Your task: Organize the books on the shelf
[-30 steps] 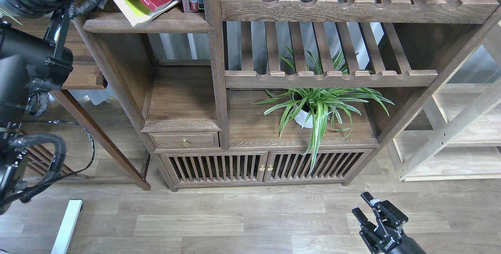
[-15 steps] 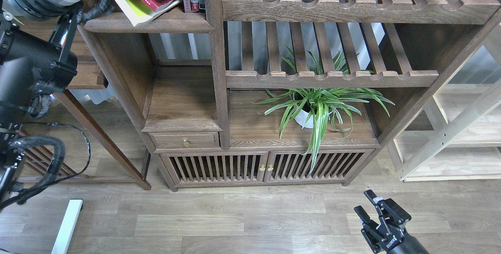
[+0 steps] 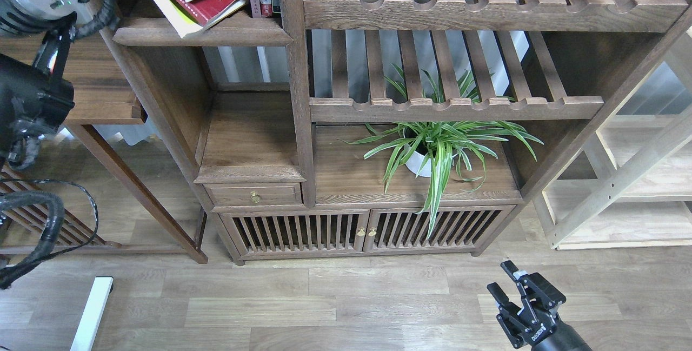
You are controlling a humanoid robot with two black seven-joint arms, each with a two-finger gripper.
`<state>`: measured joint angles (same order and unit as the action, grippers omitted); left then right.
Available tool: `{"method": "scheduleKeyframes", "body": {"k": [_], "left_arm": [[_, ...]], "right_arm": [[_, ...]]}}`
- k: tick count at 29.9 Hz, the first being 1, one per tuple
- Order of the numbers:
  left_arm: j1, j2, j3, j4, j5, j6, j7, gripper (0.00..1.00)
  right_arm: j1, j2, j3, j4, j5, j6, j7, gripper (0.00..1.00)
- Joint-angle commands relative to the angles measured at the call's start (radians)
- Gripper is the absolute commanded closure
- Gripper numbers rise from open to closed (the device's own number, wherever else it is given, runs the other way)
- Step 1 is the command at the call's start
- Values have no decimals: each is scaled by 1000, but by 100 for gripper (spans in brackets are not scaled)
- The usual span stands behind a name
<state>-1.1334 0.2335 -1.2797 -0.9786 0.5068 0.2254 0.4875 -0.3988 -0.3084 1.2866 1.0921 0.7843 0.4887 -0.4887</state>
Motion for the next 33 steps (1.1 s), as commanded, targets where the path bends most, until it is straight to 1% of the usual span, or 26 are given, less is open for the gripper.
{"method": "scheduleKeyframes", "body": {"k": [1, 3, 4, 5, 8, 12, 14, 17, 20, 23, 27, 29, 33], "left_arm": [[3, -5, 0, 21, -1, -9, 1, 90], [3, -5, 0, 23, -1, -14, 1, 89], [4, -6, 0, 23, -1, -14, 1, 87], [4, -11, 2, 23, 1, -14, 1, 81], [9, -28, 5, 21, -1, -12, 1, 75], [7, -51, 8, 8, -2, -1, 1, 61], [4, -54, 13, -3, -8, 15, 1, 57], [0, -46, 13, -35, -31, 46, 1, 45], [-2, -13, 17, -84, -121, 86, 1, 42], [0, 39, 40, -129, -177, 117, 1, 35], [6, 113, 85, -176, -275, 147, 1, 29], [9, 144, 112, -196, -329, 163, 1, 24], [17, 162, 125, -227, -367, 203, 1, 18]], "right_arm": [[0, 2, -3, 0, 10, 0, 0, 33], [0, 2, -4, 0, 10, 0, 0, 33], [0, 3, -4, 0, 10, 0, 0, 33], [2, 6, -6, 0, 10, 0, 0, 34], [0, 8, -6, 0, 10, 0, 0, 34], [2, 8, -4, 0, 10, 0, 0, 34], [2, 5, -3, 0, 10, 0, 0, 34], [2, 5, -1, 0, 10, 0, 0, 34], [2, 5, -1, 0, 10, 0, 0, 34], [2, 5, -3, 0, 9, 0, 0, 34], [2, 6, -4, 2, 9, 0, 0, 34], [3, 8, -6, 0, 7, 0, 0, 34], [9, 9, -7, 0, 7, 0, 0, 34]]}}
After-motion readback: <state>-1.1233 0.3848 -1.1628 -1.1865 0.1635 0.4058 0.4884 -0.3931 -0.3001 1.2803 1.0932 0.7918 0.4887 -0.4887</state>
